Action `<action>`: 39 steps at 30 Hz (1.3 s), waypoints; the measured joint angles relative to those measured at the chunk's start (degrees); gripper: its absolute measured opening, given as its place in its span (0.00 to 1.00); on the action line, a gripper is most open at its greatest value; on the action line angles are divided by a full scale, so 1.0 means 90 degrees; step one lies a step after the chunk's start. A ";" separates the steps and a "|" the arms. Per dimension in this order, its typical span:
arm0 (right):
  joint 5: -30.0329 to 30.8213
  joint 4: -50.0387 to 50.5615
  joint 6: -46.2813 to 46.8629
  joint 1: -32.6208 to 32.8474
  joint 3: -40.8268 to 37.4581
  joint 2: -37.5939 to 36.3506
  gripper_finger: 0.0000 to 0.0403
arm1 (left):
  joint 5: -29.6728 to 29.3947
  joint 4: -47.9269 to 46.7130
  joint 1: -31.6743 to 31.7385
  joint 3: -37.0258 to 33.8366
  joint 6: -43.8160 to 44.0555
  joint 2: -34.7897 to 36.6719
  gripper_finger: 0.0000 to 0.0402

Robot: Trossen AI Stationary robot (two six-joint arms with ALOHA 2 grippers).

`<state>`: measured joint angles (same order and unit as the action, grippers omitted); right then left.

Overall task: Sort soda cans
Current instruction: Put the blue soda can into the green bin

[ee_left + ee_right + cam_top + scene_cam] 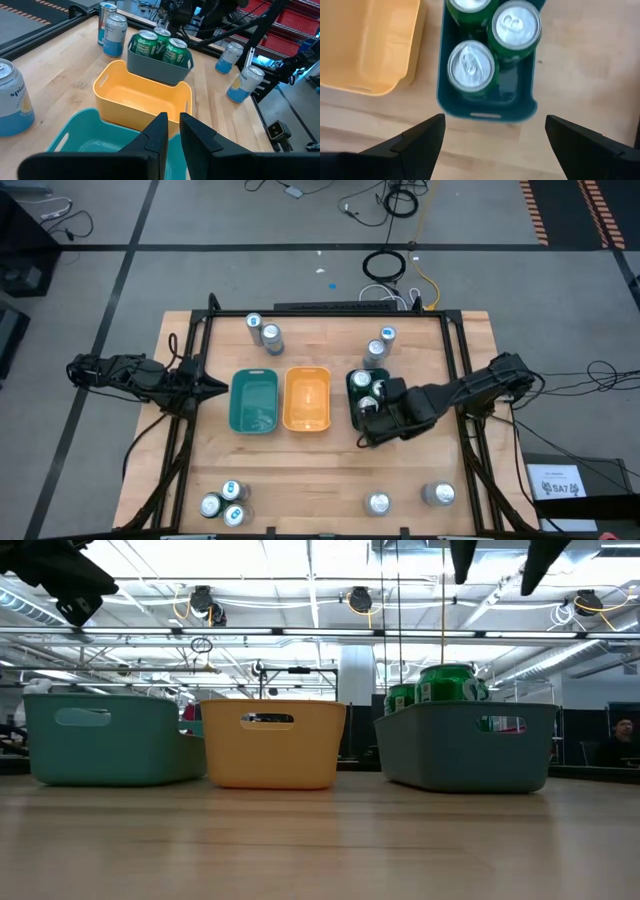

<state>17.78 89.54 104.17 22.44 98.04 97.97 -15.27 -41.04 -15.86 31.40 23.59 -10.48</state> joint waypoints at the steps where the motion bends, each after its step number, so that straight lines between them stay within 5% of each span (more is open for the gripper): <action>1: 0.0000 0.0002 0.0074 0.0071 0.0000 0.0000 0.83 | 0.0000 0.0000 -0.0001 0.0000 0.0001 0.0000 0.15; 30: 0.0366 -0.0053 0.2088 0.1510 -0.0005 0.0232 0.83 | -0.0116 0.0022 0.0000 0.0000 0.0007 0.0000 0.15; 39: 0.0325 -0.0431 0.2190 0.1561 -0.0007 0.0548 0.83 | -0.0394 0.0007 -0.0001 0.0000 0.0011 0.0002 0.35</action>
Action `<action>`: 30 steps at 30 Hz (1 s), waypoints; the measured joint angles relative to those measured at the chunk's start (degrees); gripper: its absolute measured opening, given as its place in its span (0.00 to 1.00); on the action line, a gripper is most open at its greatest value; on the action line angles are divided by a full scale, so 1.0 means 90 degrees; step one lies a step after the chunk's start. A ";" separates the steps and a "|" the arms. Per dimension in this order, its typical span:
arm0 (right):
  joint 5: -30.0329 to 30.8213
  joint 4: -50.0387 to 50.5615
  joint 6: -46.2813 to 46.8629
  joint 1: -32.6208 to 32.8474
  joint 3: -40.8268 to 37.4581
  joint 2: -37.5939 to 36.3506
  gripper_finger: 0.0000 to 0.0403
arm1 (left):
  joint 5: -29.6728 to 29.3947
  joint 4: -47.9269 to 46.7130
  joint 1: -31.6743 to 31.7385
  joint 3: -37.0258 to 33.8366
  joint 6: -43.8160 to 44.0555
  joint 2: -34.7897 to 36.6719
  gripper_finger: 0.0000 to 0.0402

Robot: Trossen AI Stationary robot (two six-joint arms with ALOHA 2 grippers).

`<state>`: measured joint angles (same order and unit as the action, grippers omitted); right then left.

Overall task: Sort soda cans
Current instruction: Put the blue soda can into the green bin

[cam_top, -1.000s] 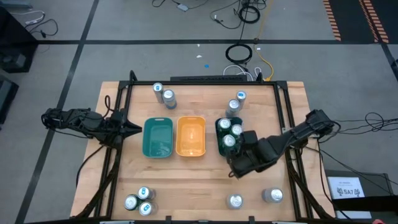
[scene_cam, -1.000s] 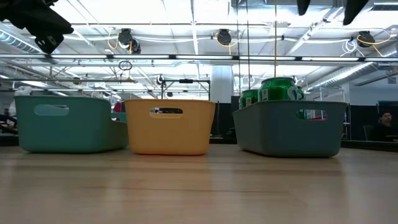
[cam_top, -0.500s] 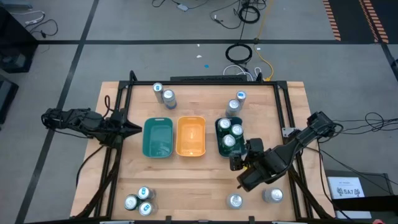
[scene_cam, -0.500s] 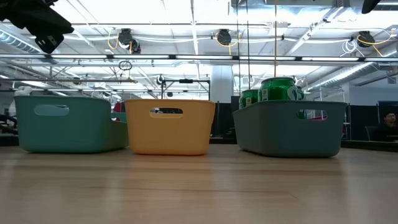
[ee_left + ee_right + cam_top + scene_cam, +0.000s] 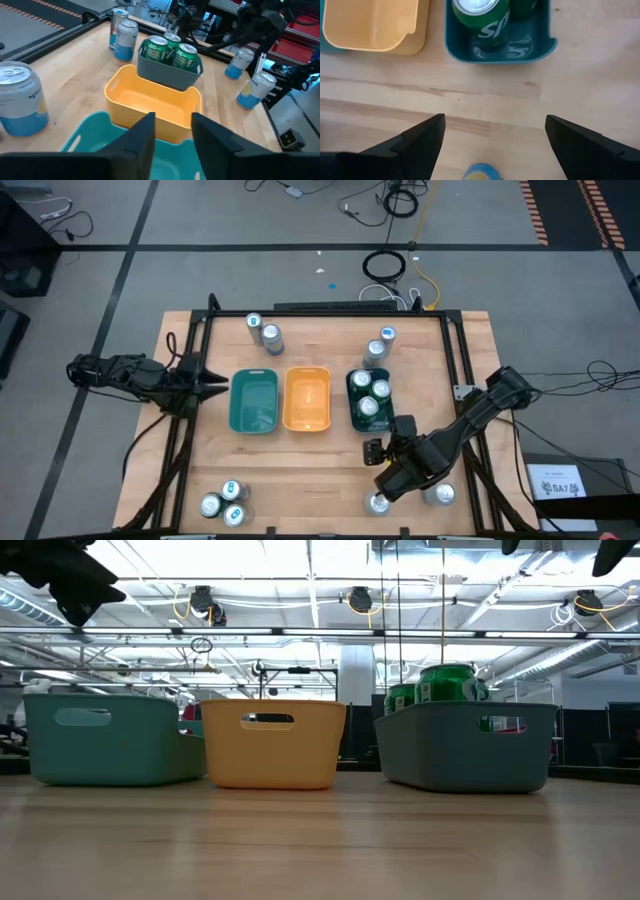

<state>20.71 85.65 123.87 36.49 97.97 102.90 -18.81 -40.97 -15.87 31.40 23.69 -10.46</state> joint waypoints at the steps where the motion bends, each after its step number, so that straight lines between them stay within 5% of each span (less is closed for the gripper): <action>1: -0.0002 -0.0043 0.0000 0.0000 0.0000 0.0013 0.83 | -0.0042 -0.0006 0.0001 0.0000 -0.0001 0.0000 0.39; 15: 0.0027 -0.0309 0.0000 0.0000 0.0000 0.0050 0.83 | -0.0150 -0.0260 0.0000 0.0001 -0.0019 0.0000 0.96; 30: 0.0082 -0.0285 -0.0182 0.0000 0.0000 0.0050 0.83 | -0.0089 0.0026 0.0001 0.0005 0.0823 -0.0120 0.92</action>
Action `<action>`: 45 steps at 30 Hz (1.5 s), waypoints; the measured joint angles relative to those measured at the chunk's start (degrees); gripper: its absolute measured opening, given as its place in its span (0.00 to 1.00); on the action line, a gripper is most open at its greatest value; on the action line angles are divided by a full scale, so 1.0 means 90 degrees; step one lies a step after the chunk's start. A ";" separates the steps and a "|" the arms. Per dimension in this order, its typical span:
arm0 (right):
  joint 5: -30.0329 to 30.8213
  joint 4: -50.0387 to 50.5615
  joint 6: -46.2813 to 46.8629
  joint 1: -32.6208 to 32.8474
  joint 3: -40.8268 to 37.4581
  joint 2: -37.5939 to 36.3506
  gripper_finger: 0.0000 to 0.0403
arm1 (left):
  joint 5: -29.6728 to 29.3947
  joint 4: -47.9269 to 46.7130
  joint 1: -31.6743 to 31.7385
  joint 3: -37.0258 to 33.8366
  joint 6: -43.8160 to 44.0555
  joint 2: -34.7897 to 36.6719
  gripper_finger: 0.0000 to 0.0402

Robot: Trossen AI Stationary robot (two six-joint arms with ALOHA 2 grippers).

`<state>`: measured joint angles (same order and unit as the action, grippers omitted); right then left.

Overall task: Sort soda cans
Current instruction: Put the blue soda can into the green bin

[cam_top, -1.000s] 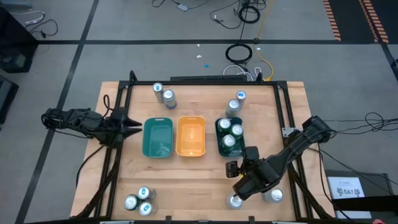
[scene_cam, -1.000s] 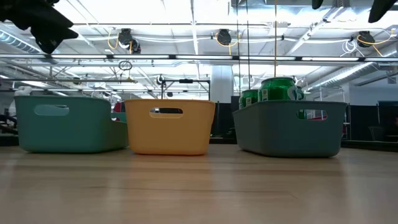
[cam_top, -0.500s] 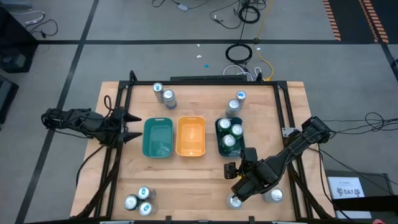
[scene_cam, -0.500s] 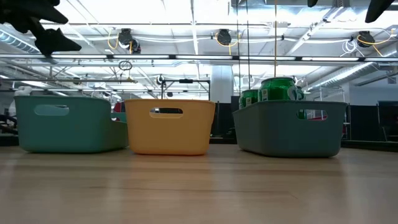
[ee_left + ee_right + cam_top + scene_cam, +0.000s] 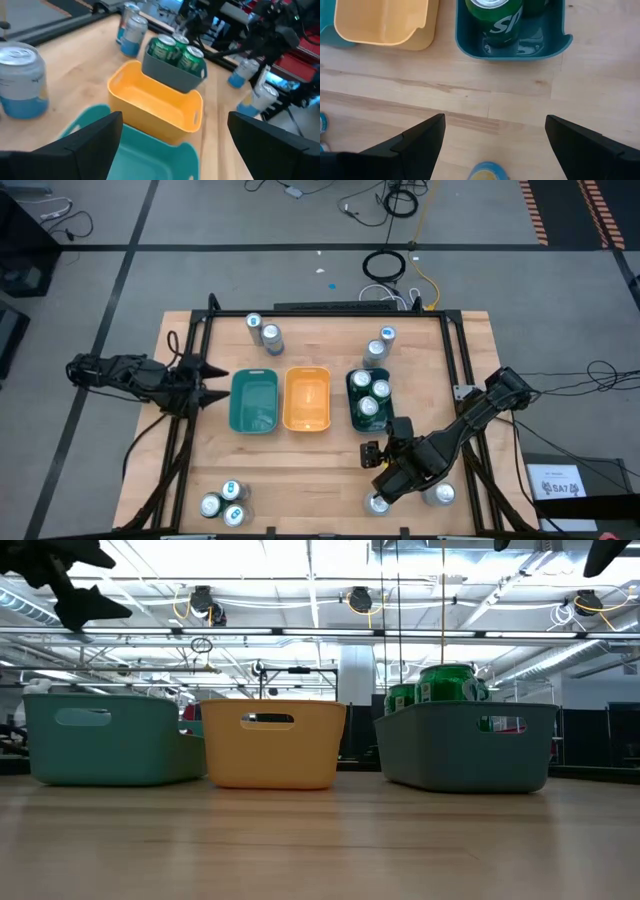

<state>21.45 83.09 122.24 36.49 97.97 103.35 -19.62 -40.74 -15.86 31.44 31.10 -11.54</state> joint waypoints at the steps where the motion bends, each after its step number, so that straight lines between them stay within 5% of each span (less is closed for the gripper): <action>1: 0.0010 0.0018 -0.0015 0.0000 0.0000 0.0000 0.83 | 0.0069 -0.0004 0.0000 0.0000 0.0007 -0.0070 0.92; 4: 0.0145 0.0063 -0.0100 0.0001 0.0000 0.0000 0.83 | 0.0139 -0.0005 0.0000 0.0000 0.0013 -0.0387 0.92; 8: 0.0173 0.0091 -0.0306 0.0000 0.0000 0.0000 0.83 | -0.1006 -0.0481 0.0002 0.0290 0.0491 -0.1058 0.92; 19: 0.0144 0.0333 -0.0826 0.0002 0.0000 0.0000 0.83 | -0.1864 -0.2662 0.0005 0.2425 0.2581 -0.2967 0.92; 35: 0.0105 0.0628 -0.1369 0.0140 0.0000 0.0000 0.83 | -0.0918 -0.3864 -0.0445 0.3143 0.4940 -0.4377 0.92; 45: 0.0125 0.0772 -0.1877 0.0209 -0.0001 -0.0001 0.83 | -0.0821 -0.3680 -0.0717 0.3147 0.5506 -0.4826 0.92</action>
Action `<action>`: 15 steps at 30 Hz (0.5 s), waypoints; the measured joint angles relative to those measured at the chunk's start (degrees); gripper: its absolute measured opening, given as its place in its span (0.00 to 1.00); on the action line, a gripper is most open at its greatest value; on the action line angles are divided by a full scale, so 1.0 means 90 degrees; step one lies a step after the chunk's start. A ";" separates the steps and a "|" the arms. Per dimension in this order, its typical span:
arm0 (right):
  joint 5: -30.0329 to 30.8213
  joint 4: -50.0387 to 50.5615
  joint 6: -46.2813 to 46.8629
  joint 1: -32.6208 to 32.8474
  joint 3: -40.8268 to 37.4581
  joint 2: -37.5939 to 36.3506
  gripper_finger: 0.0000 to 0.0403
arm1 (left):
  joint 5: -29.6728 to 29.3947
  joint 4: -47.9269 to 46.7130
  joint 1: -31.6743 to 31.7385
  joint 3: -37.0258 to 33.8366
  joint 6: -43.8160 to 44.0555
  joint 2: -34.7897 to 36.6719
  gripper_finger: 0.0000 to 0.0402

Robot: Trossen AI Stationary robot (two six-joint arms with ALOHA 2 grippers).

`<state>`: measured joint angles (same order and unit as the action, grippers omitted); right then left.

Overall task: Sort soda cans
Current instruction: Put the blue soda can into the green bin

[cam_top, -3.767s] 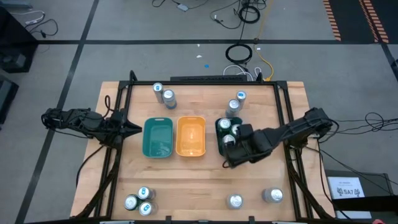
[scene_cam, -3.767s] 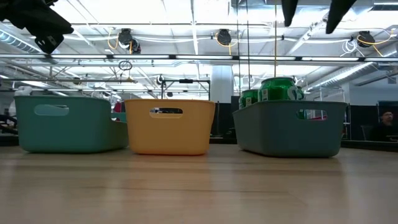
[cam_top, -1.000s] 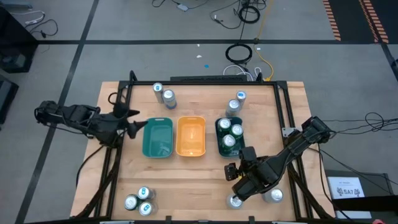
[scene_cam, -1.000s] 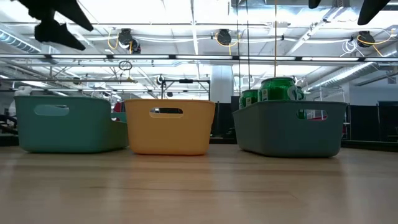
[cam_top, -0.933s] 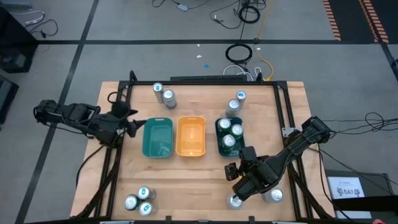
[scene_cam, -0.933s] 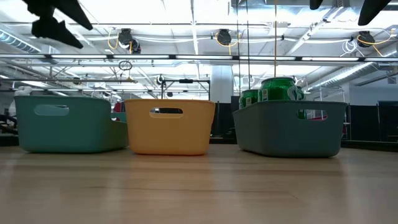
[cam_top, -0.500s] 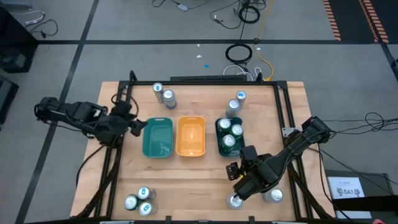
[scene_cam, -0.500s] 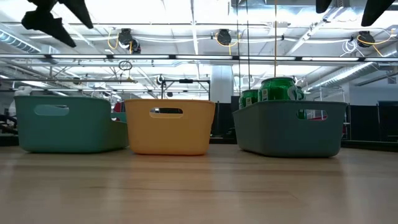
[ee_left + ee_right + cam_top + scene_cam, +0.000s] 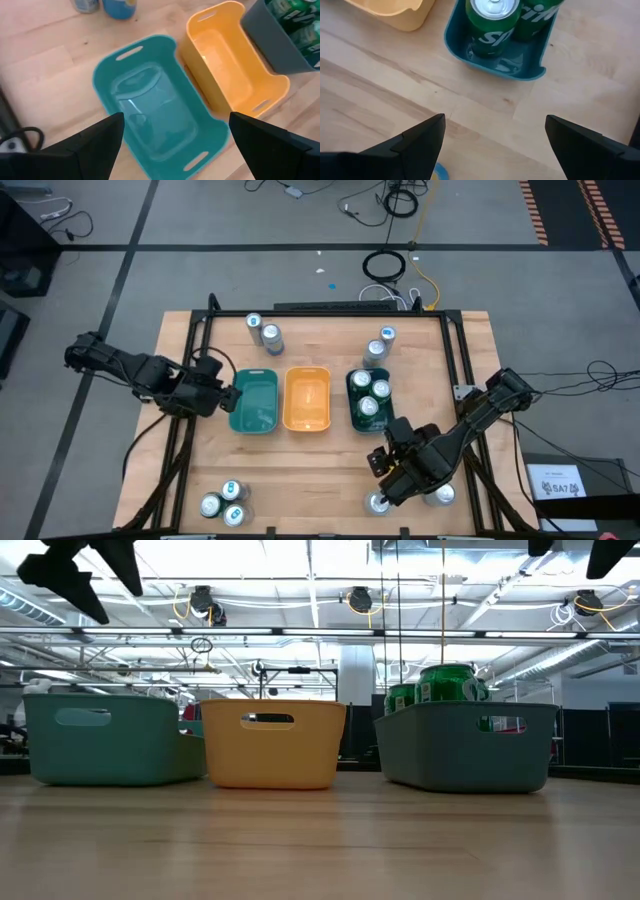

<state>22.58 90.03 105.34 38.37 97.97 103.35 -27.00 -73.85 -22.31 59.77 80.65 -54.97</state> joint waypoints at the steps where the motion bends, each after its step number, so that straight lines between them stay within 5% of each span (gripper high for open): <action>1: 0.0036 -0.0034 0.0000 -0.0002 -0.0054 -0.0042 0.83 | 0.0000 0.0042 -0.0002 0.0000 0.0003 -0.0018 0.92; 7: 0.0167 -0.0579 0.0110 -0.0005 -0.1225 -0.0893 0.83 | -0.0066 0.0220 -0.0002 0.0000 0.0003 -0.0082 0.92; 15: 0.0926 -0.2257 0.0179 -0.0019 -0.3755 -0.3380 0.83 | -0.0185 0.0328 -0.0002 0.0000 0.0001 -0.0101 0.92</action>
<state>30.91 69.72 106.96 38.20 64.17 72.93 -28.67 -70.90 -22.33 59.77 80.66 -55.88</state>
